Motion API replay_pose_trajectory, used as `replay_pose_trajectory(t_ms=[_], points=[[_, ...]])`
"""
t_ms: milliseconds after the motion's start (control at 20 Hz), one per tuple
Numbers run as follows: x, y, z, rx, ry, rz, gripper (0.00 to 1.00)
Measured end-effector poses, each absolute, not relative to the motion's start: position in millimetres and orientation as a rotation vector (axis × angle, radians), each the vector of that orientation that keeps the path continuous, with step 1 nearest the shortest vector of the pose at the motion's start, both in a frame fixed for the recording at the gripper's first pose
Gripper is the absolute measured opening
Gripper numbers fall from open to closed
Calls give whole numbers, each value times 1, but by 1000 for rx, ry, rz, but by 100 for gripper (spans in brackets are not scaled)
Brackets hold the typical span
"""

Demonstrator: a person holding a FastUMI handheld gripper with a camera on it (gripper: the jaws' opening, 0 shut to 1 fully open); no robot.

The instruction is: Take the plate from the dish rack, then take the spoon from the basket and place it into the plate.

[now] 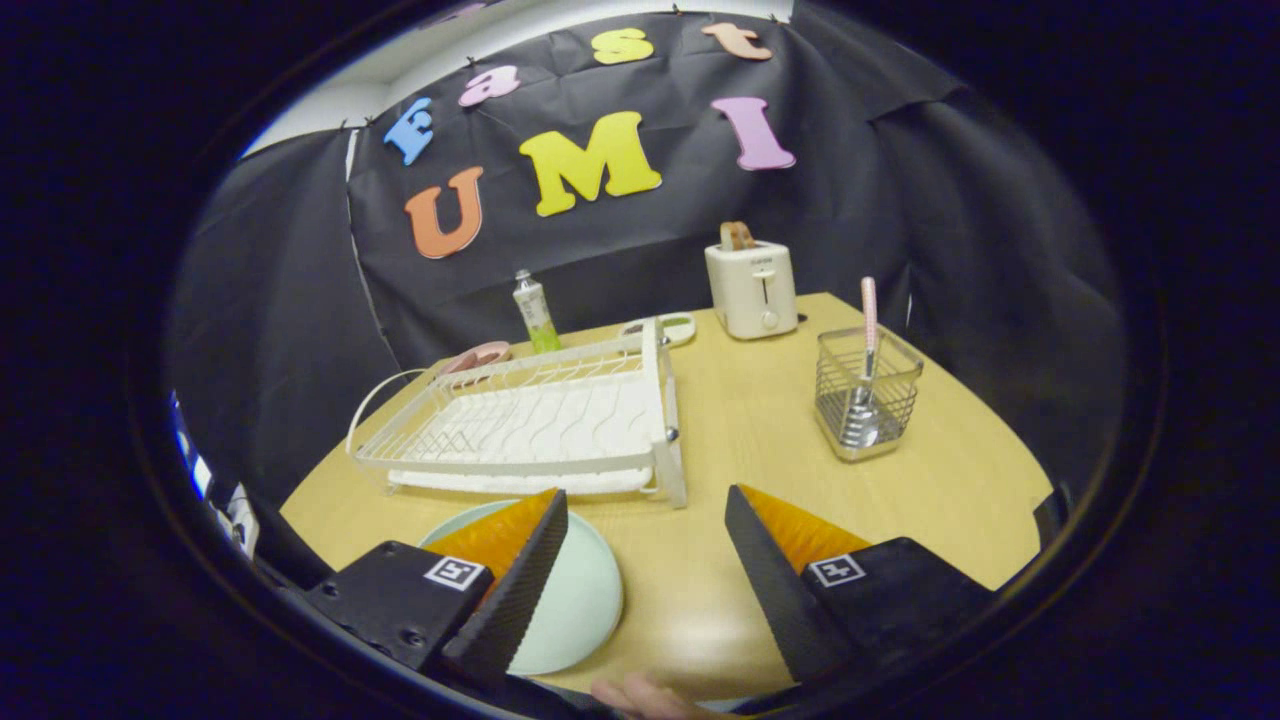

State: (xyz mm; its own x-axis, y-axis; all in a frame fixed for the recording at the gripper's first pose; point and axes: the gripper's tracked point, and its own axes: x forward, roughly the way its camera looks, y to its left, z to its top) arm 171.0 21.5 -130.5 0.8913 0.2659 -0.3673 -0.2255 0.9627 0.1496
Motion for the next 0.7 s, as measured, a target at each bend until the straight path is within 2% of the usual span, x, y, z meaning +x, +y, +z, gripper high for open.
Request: replay_pose_trajectory(t_ms=[350,700], points=[[209,-33,-89,59,354,214,100],[290,-116,-61,44,312,62,100]])
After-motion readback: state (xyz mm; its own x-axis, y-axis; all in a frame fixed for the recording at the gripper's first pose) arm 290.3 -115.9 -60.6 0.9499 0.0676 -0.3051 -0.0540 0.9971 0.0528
